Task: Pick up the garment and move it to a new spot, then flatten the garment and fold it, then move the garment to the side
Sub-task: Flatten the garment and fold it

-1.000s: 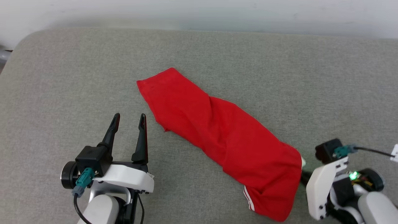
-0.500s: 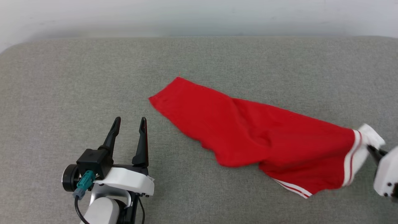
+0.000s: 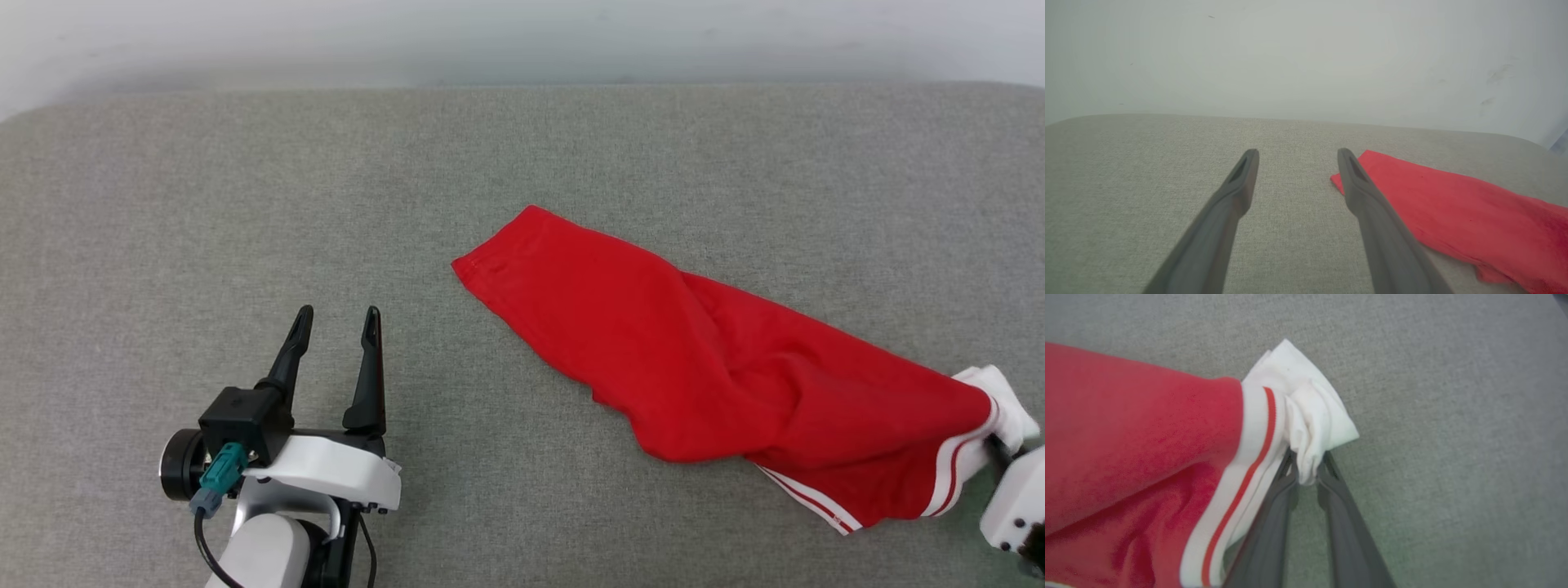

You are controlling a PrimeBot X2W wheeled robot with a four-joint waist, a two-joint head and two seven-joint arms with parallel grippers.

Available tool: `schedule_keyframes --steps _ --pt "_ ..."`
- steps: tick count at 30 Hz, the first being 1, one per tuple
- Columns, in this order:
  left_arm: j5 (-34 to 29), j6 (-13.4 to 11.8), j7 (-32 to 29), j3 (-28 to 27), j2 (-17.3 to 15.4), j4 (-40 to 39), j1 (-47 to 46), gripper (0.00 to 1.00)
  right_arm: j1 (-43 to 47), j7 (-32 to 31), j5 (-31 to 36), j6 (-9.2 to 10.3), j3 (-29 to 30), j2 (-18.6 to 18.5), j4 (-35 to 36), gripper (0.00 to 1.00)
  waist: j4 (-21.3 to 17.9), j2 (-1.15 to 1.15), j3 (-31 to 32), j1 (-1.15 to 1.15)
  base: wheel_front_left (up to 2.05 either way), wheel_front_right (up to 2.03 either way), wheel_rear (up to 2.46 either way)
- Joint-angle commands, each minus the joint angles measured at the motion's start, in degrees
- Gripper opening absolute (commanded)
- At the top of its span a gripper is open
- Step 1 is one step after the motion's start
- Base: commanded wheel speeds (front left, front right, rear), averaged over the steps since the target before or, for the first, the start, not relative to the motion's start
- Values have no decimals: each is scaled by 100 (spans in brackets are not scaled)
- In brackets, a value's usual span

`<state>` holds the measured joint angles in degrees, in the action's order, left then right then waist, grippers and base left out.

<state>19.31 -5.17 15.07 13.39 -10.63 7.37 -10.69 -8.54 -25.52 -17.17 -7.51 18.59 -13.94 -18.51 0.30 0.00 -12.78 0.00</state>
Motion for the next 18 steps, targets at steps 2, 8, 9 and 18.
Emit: schedule_keyframes --steps 2,8,9,18 --pt "-31 12 14 -14 5 31 32 100 -143 380 156 4 -73 73 66 100 8 0 74 0 0 0 0" --pt "2 35 14 -10 -6 101 130 100 -209 1451 507 4 -126 335 411 100 36 0 304 0 0 0 0" --pt "8 34 14 -9 -12 103 159 100 -187 1565 562 4 -156 402 482 100 41 0 342 0 0 0 0" --pt "85 -22 -14 4 -26 123 362 100 229 1837 825 5 -680 793 1231 100 40 0 637 0 0 0 0"
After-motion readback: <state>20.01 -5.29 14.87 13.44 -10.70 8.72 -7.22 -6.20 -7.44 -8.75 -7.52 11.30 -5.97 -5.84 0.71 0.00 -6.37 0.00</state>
